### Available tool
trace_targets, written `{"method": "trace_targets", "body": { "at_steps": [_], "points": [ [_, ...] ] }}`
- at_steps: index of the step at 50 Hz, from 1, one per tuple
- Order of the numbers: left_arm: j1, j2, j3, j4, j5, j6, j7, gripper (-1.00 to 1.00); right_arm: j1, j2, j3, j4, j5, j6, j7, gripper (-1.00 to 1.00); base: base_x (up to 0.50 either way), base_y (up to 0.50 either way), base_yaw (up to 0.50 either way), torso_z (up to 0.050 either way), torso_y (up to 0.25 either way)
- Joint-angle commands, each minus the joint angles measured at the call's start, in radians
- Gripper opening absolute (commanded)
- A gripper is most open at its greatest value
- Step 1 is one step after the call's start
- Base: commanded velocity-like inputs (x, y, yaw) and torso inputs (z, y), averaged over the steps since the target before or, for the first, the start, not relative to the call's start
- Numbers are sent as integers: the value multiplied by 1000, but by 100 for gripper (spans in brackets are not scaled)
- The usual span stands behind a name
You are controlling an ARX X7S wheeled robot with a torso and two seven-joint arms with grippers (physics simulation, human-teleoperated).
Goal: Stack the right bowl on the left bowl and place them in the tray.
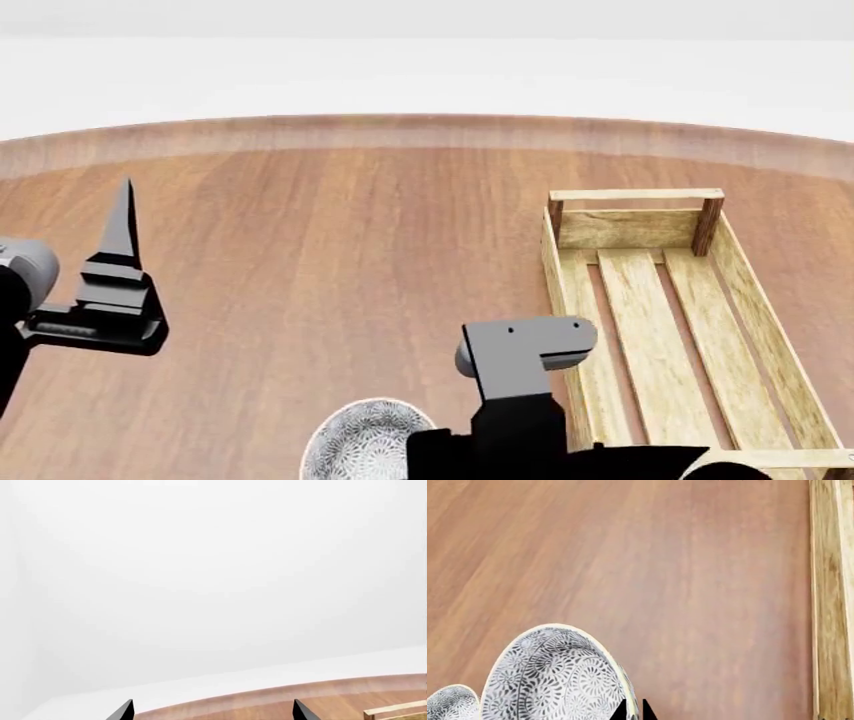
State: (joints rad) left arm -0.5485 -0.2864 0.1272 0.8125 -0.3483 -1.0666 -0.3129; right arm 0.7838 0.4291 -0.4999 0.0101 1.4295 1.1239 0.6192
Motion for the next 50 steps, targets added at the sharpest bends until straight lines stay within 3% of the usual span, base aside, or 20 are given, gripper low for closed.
{"method": "trace_targets", "body": {
  "at_steps": [1, 28, 50],
  "points": [
    [-4, 16, -10, -4, 9, -7, 18, 100, 84, -111, -24, 92, -37, 11, -84, -100, 0, 0, 0, 0, 0],
    [-18, 18, -1, 16, -9, -29, -1, 100, 287, -423, -223, 476, -178, -96, -322, -100, 0, 0, 0, 0, 0],
    [-11, 7, -5, 14, -18, -21, -8, 100, 485, -428, -873, 480, 346, -501, -310, -100, 0, 0, 0, 0, 0]
  ]
}}
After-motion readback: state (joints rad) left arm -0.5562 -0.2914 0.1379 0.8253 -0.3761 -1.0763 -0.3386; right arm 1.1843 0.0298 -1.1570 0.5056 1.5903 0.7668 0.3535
